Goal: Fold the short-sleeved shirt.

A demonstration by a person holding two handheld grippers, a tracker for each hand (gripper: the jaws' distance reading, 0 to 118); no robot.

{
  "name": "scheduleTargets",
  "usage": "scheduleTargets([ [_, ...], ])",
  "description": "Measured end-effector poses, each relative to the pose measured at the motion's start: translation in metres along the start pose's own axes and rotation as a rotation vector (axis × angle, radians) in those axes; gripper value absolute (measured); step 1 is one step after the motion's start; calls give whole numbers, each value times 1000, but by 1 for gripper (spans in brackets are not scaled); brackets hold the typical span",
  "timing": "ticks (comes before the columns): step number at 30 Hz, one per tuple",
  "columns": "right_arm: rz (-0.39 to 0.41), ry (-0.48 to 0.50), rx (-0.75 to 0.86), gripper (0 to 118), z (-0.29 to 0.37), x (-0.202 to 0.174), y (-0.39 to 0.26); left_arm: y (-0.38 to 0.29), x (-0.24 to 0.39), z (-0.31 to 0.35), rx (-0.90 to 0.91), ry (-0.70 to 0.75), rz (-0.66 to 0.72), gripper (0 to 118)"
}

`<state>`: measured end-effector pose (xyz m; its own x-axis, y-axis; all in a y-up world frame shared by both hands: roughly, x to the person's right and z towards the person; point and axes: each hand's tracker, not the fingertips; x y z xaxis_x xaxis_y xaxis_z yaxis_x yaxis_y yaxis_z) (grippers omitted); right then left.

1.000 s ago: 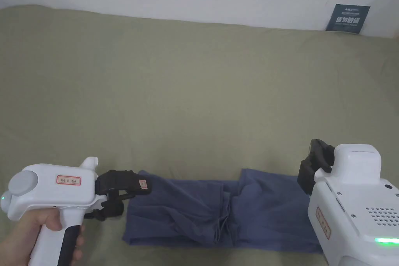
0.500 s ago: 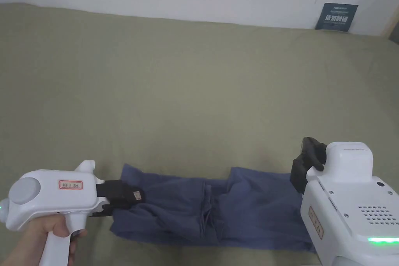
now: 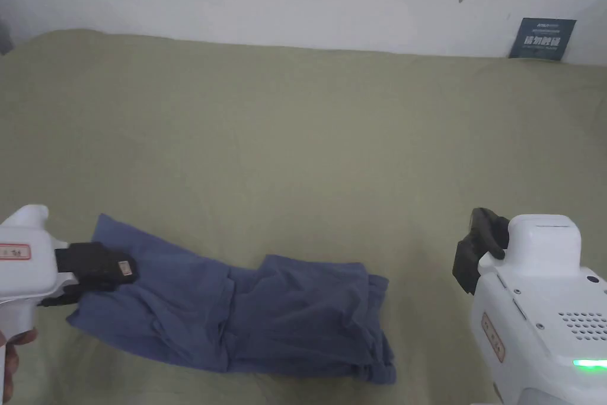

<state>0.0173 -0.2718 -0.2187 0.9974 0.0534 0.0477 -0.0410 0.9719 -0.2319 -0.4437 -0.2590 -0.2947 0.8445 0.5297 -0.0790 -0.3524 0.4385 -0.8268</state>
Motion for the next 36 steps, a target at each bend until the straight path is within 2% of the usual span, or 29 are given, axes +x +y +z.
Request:
scheduleTargets([
  [2,-4,4,-1,7,1,-1,0,-3,27,-6,-11,-18,-15,13],
  [5,5,4,6,7,5,-1,1,-14,73,-25,-22,14,-132,13],
  [10,4,-13,26,7,8,5,4,-39,139,-73,-103,-14,-269,13],
  [19,8,-47,32,7,-2,10,-1,-96,198,-194,-239,96,-436,13],
  [20,8,-48,29,7,-3,11,-2,-101,199,-202,-253,93,-446,16],
  [21,7,-49,26,7,-5,11,-3,-104,198,-209,-255,78,-454,36],
  [22,6,-52,22,7,-6,12,-5,-106,193,-211,-245,0,-447,85],
  [23,3,-52,17,7,-8,12,-6,-106,191,-210,-242,-42,-412,115],
  [24,-1,-50,11,7,-9,13,-7,-105,188,-206,-239,-67,-357,118],
  [28,-11,-52,0,7,-9,14,-11,-87,172,-165,-172,-158,-288,108],
  [29,-16,-49,-5,7,-9,14,-11,-83,163,-155,-157,-180,-266,100],
  [30,-17,-50,-6,7,-10,14,-12,-77,152,-146,-140,-198,-218,83],
  [31,-18,-52,-6,7,-10,14,-12,-72,145,-138,-131,-227,-179,41],
  [32,-21,-51,-7,7,-10,14,-12,-69,136,-134,-133,-261,-158,6],
  [33,-28,-47,-9,7,-10,14,-12,-68,125,-131,-127,-289,-130,1],
  [36,-30,-45,-13,7,-10,13,-13,-68,107,-140,-172,-296,-100,1],
])
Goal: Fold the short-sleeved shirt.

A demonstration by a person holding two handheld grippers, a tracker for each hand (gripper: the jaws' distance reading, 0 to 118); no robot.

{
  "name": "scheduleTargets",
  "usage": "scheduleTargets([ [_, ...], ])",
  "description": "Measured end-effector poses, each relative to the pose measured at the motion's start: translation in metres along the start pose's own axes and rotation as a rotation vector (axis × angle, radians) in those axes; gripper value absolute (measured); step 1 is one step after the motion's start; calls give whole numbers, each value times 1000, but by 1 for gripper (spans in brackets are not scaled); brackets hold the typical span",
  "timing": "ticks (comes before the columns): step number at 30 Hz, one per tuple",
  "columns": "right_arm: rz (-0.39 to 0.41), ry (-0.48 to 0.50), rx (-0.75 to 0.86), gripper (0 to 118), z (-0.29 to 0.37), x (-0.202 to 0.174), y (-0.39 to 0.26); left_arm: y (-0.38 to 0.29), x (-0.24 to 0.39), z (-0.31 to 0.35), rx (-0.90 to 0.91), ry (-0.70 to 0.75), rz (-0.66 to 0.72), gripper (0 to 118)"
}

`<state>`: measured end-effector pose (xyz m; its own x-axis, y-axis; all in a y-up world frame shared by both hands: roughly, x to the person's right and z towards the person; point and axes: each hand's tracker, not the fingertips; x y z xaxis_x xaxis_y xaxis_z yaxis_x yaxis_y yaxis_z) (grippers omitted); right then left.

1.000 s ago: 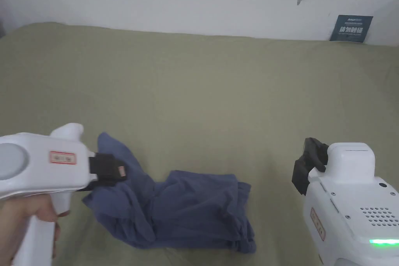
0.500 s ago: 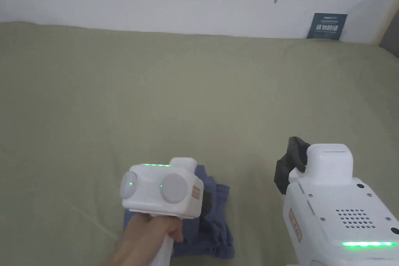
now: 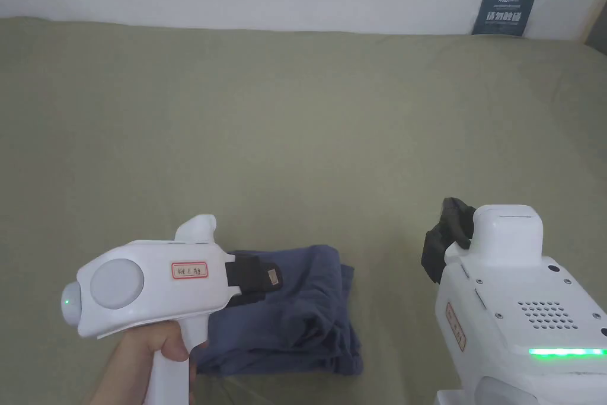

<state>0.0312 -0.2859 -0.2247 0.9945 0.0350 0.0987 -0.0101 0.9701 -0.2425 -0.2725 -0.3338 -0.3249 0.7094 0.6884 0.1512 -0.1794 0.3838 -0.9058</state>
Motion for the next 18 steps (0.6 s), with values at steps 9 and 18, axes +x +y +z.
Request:
scheduleTargets([
  [9,10,9,-22,7,-2,-1,-3,-37,-9,-85,-168,-192,159,1],
  [18,22,-5,-49,7,-4,7,-14,-52,0,-107,-177,-94,42,1],
])
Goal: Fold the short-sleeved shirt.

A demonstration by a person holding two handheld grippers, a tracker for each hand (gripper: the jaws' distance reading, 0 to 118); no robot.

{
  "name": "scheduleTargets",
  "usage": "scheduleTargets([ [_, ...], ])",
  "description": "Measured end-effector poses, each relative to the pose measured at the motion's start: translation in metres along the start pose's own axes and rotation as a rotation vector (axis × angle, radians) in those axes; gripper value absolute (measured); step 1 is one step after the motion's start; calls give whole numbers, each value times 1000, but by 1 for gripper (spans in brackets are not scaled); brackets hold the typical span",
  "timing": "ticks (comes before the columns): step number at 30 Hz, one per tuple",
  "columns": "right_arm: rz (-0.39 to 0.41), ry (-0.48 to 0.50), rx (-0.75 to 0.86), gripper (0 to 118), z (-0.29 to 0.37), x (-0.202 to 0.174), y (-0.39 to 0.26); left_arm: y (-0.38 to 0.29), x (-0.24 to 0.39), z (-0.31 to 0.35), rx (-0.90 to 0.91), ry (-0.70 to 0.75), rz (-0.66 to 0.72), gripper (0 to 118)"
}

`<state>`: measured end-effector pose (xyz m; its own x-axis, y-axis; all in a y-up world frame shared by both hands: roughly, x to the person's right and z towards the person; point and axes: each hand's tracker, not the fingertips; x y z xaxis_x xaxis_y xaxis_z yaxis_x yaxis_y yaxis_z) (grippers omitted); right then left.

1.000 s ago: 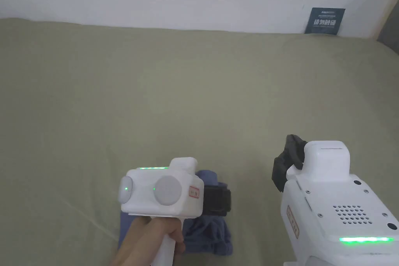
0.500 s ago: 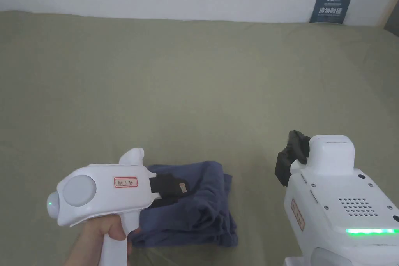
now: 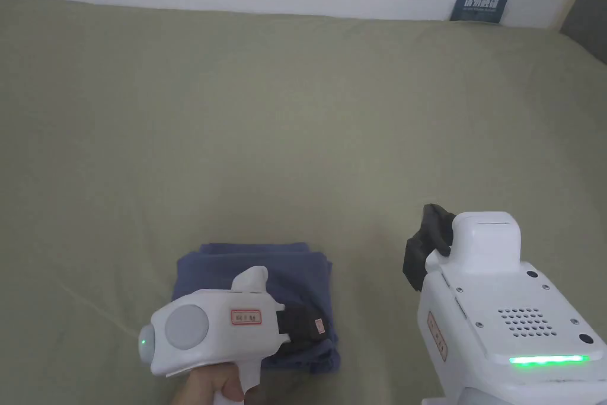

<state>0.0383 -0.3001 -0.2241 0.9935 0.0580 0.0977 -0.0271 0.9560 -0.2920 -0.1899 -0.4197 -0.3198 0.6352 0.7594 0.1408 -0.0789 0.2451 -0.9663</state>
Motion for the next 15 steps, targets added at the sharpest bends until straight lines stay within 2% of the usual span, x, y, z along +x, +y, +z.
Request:
scheduleTargets([
  [5,-10,10,-6,7,2,-8,-2,8,20,38,54,15,-59,1],
  [10,-6,76,-18,7,1,-28,-1,15,20,102,147,58,-102,1],
  [15,8,183,-110,7,-11,-56,-13,19,-11,150,215,183,-34,1],
])
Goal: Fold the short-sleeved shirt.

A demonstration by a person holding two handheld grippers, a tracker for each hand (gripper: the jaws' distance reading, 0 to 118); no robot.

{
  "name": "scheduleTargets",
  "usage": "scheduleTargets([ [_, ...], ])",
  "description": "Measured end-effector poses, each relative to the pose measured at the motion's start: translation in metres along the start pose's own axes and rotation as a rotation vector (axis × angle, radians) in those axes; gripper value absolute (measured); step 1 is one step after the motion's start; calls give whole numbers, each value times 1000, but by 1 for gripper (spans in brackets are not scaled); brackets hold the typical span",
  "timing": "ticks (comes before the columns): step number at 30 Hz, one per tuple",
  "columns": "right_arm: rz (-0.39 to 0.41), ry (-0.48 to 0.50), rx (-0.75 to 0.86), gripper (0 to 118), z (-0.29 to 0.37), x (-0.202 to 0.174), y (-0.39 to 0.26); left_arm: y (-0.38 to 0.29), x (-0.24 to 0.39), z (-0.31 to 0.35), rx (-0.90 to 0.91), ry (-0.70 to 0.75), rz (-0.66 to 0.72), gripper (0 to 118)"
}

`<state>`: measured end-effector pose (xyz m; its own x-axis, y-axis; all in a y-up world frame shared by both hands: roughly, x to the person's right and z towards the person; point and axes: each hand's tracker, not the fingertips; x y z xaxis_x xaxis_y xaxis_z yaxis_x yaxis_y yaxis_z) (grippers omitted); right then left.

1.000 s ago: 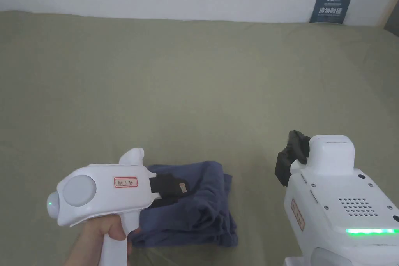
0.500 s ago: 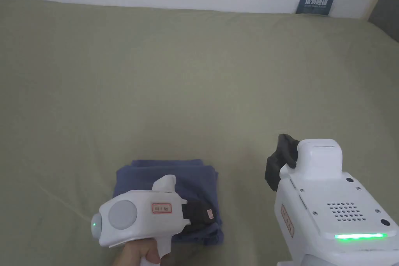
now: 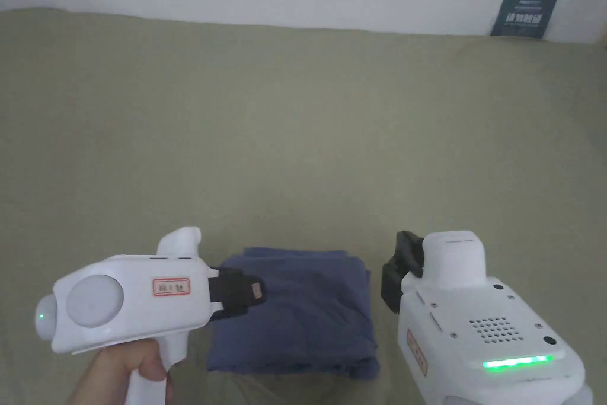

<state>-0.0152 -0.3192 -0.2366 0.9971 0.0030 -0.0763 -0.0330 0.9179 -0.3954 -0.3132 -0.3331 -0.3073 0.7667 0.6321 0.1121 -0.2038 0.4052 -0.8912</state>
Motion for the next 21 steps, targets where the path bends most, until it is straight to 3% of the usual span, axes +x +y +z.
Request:
scheduleTargets([
  [7,-51,135,-257,8,-50,-25,-32,12,-44,20,25,168,44,1],
  [11,-28,113,-461,7,-73,-31,-42,19,-61,17,8,232,22,1],
  [13,1,87,-549,7,-85,-31,-47,22,-68,15,-8,199,41,1],
  [18,-28,95,-543,7,-93,-29,-43,26,-70,4,-91,42,51,2],
  [19,-32,99,-543,7,-92,-27,-43,28,-72,1,-109,-16,64,11],
  [20,-39,104,-539,8,-91,-25,-44,31,-75,-2,-130,-70,84,28],
  [21,-43,110,-533,7,-88,-25,-45,32,-78,-4,-142,-120,91,61],
])
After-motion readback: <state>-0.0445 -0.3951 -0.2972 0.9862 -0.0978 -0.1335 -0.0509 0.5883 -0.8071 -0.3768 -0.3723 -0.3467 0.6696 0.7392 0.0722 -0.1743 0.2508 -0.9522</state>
